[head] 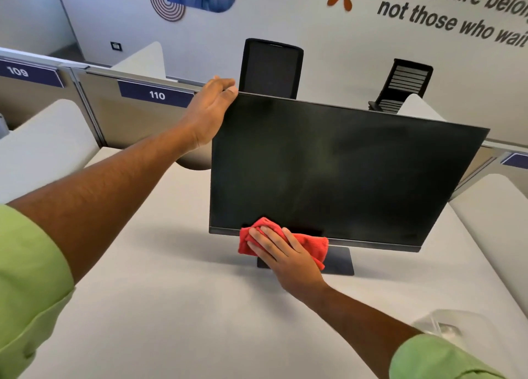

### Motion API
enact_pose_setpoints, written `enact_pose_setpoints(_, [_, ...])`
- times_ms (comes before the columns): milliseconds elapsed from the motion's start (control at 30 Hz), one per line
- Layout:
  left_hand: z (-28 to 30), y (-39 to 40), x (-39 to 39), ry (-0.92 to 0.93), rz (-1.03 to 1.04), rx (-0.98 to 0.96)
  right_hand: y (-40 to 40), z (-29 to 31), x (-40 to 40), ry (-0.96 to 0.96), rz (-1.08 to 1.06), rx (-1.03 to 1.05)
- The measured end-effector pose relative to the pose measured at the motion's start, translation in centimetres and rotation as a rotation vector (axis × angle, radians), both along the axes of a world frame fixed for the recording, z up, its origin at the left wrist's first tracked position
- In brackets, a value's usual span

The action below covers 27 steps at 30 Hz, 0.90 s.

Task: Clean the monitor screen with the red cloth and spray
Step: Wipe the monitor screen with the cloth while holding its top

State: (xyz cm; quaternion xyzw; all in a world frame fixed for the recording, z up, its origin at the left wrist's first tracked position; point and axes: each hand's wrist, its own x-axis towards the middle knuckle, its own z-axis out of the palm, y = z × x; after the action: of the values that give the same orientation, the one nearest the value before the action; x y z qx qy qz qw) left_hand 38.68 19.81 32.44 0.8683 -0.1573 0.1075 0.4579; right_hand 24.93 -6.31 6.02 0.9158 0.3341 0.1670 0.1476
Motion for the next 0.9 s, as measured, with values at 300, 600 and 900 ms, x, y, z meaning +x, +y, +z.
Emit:
enact_pose_setpoints(300, [0.2,-0.7,0.0,-0.017,0.029,-0.009,-6.7,2.3,-4.5,0.113,-0.361,0.041])
enact_pose_setpoints(600, [1.0,-1.2,-0.6,-0.015,0.012,0.035,-8.7,5.2,-7.1,0.516,-1.065,0.156])
enact_pose_setpoints(900, [-0.6,-1.6,-2.5,-0.059,0.152,0.222,-8.3,8.4,-9.5,0.579,-1.295,1.232])
